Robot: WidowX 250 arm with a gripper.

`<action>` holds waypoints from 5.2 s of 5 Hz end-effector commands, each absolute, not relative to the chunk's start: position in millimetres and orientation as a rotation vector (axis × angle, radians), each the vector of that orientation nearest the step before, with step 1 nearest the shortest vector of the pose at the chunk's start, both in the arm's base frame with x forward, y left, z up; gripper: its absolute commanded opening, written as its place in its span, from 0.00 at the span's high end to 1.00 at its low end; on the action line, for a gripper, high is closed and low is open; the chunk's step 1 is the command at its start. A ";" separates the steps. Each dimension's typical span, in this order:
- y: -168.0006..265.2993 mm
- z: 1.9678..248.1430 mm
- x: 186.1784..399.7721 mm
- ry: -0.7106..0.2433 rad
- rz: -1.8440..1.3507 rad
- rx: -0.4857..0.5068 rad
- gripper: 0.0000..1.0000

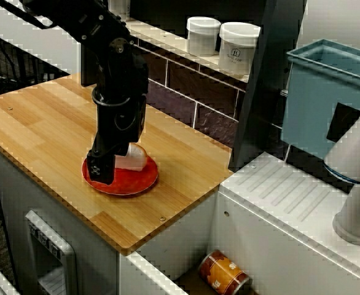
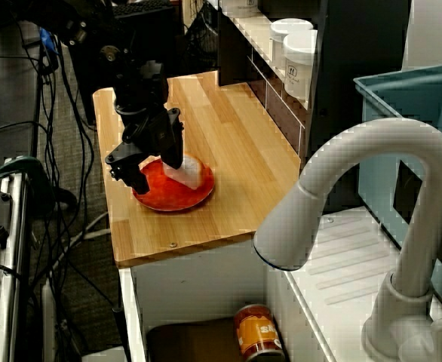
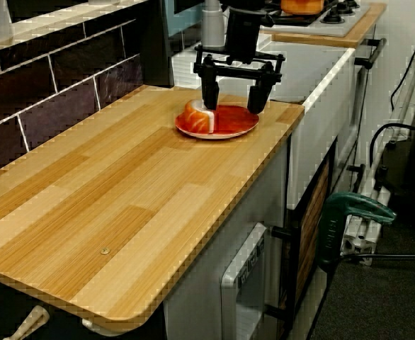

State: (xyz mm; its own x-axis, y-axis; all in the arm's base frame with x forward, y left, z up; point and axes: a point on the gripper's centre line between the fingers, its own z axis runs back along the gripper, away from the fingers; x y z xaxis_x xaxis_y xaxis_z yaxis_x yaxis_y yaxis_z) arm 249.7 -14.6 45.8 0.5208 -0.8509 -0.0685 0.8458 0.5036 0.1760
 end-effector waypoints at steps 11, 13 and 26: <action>-16.6 35.7 218.3 -0.042 -1.067 0.253 0.00; -9.3 59.5 228.4 -0.070 -1.041 0.222 0.00; -1.6 60.9 281.2 -0.055 -0.943 0.203 0.00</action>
